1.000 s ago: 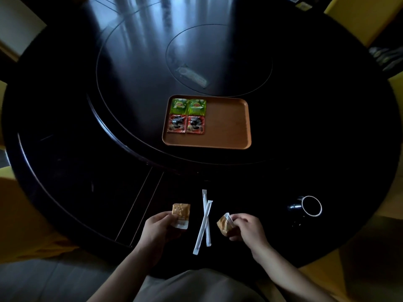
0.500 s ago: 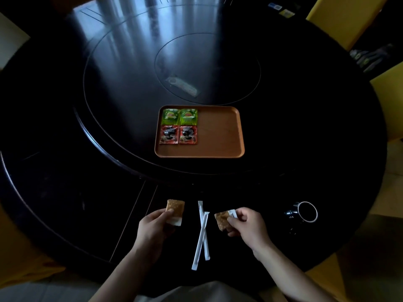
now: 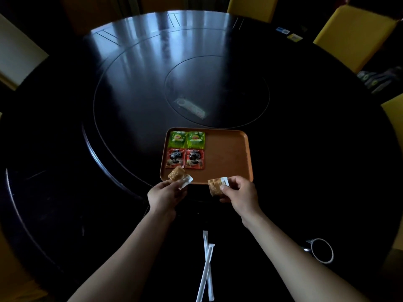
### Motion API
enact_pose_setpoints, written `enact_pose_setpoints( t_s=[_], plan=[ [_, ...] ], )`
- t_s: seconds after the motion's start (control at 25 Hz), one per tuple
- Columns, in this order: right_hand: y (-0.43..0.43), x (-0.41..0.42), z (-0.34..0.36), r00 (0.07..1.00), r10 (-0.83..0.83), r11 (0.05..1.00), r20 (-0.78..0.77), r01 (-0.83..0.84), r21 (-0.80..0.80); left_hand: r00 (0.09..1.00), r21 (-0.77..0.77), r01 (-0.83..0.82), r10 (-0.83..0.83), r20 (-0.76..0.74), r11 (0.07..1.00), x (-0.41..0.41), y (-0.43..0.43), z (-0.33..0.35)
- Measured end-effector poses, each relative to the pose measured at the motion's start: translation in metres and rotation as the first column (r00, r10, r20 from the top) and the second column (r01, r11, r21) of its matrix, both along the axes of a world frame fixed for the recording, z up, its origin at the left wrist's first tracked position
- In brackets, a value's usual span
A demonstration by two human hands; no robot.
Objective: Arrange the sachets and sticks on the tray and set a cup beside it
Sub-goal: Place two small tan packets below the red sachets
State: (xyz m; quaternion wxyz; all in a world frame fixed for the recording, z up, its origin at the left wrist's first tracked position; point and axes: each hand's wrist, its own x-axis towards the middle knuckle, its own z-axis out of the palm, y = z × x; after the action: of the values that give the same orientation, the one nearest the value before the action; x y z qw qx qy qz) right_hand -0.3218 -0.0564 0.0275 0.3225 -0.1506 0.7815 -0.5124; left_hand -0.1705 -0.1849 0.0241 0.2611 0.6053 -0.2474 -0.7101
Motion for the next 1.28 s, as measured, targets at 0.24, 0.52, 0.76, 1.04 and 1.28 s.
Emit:
enact_pose_setpoints(
  t_s=[0.24,0.52,0.76,1.04,1.28],
  plan=[
    [-0.036,-0.016,-0.008,1.0,0.015,1.0,-0.018,-0.015,0.017,0.987,0.112,-0.145,0.136,0.08,0.983,-0.024,-0.01,-0.006],
    [-0.048,-0.023,-0.024,0.999,-0.008,0.996,0.033,0.005,0.087,0.61,-0.52,0.763,-0.163,0.776,0.384,0.007,0.002,-0.015],
    [-0.064,-0.015,-0.026,0.945,0.221,0.94,-0.241,-0.141,0.311,0.143,-0.158,0.948,-0.076,0.987,-0.275,0.023,-0.024,-0.032],
    [-0.066,-0.012,-0.025,0.852,0.324,0.87,-0.411,-0.097,0.484,0.083,-0.085,0.96,-0.02,0.996,-0.267,0.025,-0.03,-0.033],
    [-0.077,-0.003,-0.026,0.866,0.272,0.864,-0.42,-0.028,0.502,0.136,-0.14,0.953,-0.035,0.99,-0.267,0.026,-0.034,-0.032]
  ],
)
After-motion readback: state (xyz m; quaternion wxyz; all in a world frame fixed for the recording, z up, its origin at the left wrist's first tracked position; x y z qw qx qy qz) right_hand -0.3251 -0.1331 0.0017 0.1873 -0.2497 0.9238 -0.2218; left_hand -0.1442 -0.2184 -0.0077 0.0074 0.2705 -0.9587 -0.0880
